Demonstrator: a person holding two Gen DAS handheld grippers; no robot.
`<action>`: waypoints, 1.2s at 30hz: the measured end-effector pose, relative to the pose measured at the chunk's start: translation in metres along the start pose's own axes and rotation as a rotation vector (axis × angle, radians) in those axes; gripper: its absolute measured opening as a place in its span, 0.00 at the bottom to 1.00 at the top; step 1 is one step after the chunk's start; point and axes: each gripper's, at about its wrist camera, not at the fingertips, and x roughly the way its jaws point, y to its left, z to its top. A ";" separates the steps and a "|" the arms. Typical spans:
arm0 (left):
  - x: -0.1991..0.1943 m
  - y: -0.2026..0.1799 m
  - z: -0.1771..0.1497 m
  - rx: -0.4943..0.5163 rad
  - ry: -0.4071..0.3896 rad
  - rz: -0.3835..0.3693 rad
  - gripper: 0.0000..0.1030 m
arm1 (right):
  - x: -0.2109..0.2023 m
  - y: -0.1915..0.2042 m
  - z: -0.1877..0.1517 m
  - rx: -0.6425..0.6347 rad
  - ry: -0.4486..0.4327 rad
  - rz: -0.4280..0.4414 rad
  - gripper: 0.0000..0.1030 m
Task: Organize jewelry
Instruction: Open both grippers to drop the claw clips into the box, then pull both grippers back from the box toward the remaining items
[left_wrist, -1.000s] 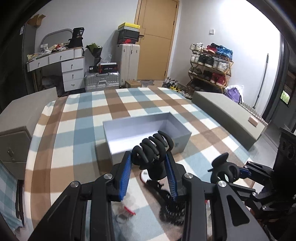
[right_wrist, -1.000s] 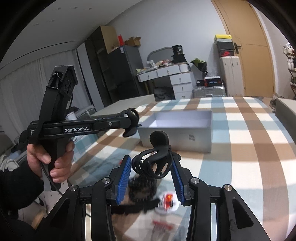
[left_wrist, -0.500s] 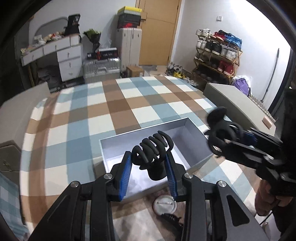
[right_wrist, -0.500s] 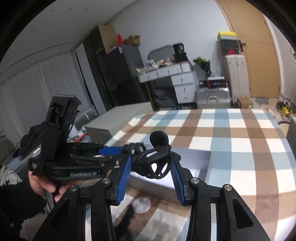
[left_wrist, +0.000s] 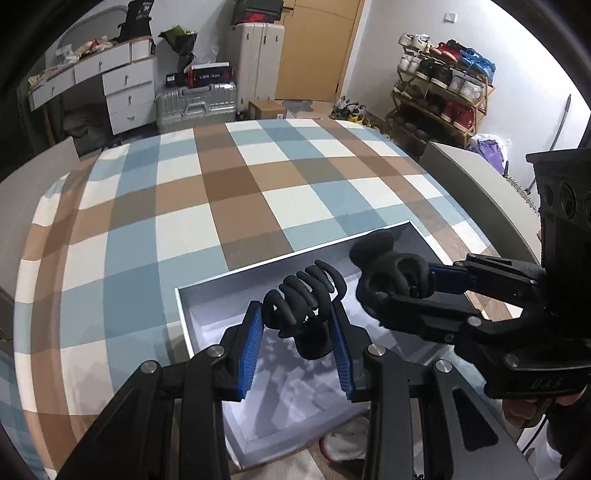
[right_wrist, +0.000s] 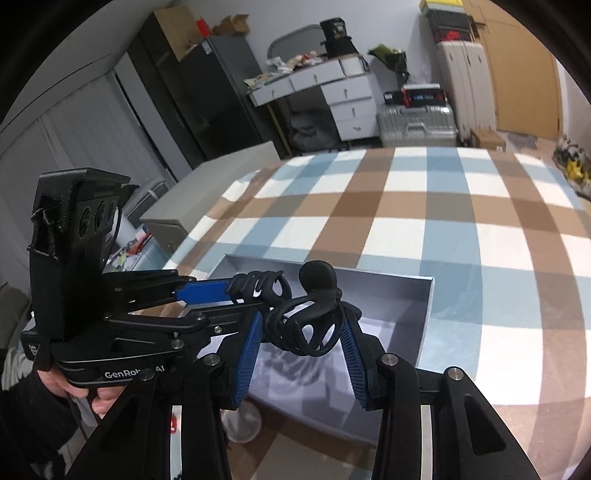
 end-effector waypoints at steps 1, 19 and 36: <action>0.002 0.001 0.001 -0.004 0.003 -0.002 0.29 | 0.002 0.000 0.001 0.000 0.009 -0.009 0.41; -0.014 0.000 0.000 0.003 -0.035 0.019 0.56 | -0.032 0.001 0.004 0.031 -0.107 -0.016 0.60; -0.079 -0.015 -0.022 -0.017 -0.264 0.217 0.70 | -0.119 0.057 -0.020 -0.146 -0.395 -0.126 1.00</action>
